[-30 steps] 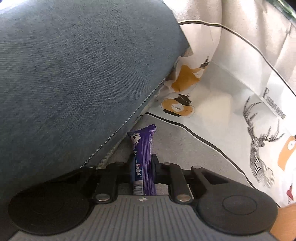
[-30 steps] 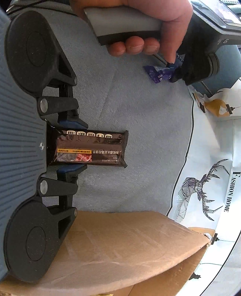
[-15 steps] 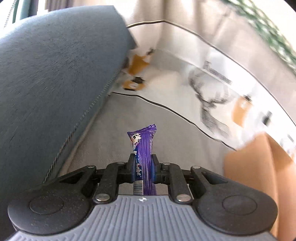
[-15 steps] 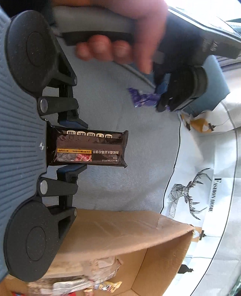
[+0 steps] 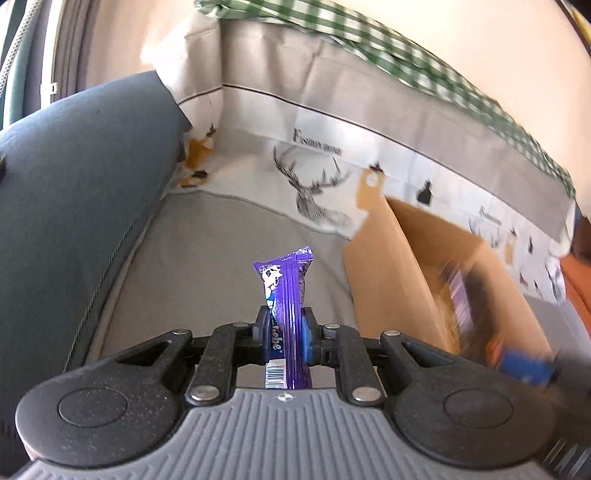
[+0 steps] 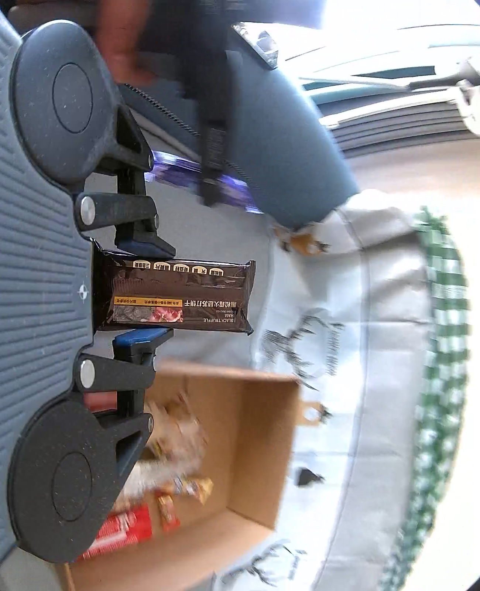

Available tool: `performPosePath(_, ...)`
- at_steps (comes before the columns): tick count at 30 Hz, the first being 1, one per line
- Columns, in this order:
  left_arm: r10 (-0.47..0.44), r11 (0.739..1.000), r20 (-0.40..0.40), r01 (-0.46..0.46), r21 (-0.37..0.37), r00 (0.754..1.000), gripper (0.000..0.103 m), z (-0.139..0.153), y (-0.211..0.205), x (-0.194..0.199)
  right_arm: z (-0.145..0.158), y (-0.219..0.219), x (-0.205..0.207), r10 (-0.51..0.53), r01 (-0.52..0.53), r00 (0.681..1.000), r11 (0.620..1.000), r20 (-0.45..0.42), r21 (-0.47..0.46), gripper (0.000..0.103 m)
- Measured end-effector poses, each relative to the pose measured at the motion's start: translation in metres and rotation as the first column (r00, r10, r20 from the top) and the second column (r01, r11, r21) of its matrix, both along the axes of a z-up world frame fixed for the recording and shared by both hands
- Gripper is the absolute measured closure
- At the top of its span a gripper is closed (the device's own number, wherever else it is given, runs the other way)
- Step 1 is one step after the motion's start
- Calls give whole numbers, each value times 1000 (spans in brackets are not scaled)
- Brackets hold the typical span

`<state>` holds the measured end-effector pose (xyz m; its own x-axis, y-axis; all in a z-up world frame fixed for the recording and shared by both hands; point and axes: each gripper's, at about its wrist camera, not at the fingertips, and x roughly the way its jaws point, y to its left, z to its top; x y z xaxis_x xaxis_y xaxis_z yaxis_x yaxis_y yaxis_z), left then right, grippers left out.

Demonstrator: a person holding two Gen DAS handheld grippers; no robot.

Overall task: Organize snacks
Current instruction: 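Lift both chocolate bars and carry them over the cardboard box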

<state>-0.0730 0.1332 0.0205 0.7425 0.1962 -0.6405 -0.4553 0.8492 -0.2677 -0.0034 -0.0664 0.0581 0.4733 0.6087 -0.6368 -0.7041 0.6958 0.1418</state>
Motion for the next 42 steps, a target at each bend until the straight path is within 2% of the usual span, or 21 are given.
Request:
performPosePath(4, -20, 1000, -10, 20, -12, 1000, 86, -13, -18, -24, 11, -48, -5, -28, 23, 996, 998, 86, 60, 62)
performPosePath(6, -56, 998, 27, 56, 10, 998, 86, -7, -29, -32, 13, -71, -4, -53, 44, 992, 996, 117, 74, 62)
performPosePath(9, -92, 995, 43, 90, 42, 995, 86, -3, -43, -39, 12, -102, 3, -94, 82, 988, 991, 124, 103, 62)
performPosePath(15, -84, 996, 14, 83, 45, 996, 86, 1, -61, -46, 1, -146, 27, -192, 172, 977, 965, 89, 199, 62)
performPosePath(19, -80, 995, 6, 80, 60, 997, 86, 12, -68, -44, -11, -158, 35, -246, 218, 966, 942, 82, 256, 62)
performPosePath(24, -77, 993, 14, 76, 86, 997, 86, 29, -79, -35, -24, -172, 45, -259, 246, 966, 913, -1, 325, 62)
performPosePath(42, -130, 983, 33, 125, 132, 991, 86, 62, -114, 6, -30, -178, 51, -265, 267, 963, 902, -53, 340, 62)
